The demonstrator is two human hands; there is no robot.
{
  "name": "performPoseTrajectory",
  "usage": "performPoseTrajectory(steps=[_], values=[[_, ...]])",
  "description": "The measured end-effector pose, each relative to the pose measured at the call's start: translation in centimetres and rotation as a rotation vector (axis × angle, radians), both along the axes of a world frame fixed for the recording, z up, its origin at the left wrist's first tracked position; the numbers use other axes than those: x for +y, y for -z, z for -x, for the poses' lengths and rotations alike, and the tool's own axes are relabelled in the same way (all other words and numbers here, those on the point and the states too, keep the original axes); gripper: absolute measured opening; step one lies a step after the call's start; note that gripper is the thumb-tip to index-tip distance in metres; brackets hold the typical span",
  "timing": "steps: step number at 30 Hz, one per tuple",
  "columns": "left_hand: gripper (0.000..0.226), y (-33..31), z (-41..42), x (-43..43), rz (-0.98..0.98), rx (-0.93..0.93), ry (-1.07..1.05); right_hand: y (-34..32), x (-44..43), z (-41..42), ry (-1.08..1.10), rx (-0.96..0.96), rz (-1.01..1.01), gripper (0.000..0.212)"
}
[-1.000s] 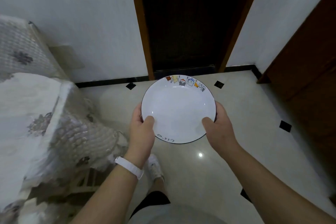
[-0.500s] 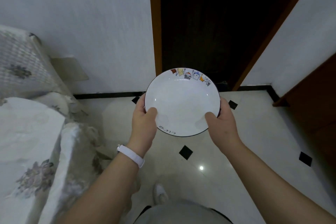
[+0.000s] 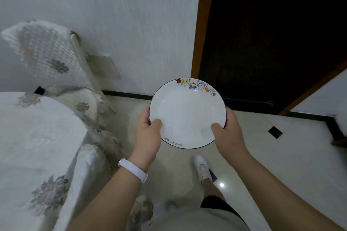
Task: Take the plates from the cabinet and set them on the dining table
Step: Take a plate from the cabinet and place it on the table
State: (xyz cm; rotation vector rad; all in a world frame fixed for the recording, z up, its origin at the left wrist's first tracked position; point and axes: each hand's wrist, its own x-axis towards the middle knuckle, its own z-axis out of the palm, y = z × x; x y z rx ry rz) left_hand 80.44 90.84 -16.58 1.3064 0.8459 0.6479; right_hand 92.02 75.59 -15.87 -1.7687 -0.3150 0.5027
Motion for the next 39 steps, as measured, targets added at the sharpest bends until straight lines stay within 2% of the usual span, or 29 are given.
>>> performPoseTrajectory(steps=[11,15,23,27,32,39], values=[[0.059,-0.7,-12.8,6.4,-0.026,0.028,-0.286,0.5,10.9,-17.6,-0.299,0.002,-0.047,0.052],[0.061,-0.9,-14.9,7.7,-0.054,0.049,-0.391,0.5,14.5,-21.3,-0.424,0.031,-0.066,0.050],[0.061,-1.4,-12.9,10.4,-0.049,0.091,-0.617,1.2,20.8,-20.5,-0.642,0.084,-0.094,0.050],[0.065,-1.2,-11.5,12.3,-0.015,0.065,-0.707,1.0,24.4,-19.6,-0.729,0.074,-0.094,0.049],[0.059,-0.6,-9.7,15.3,-0.001,0.010,-0.796,1.1,29.4,-18.0,-0.834,0.068,-0.065,0.052],[0.058,1.9,-5.1,22.5,0.057,-0.020,-0.894,1.5,38.1,-13.4,-0.926,0.016,0.010,0.054]])
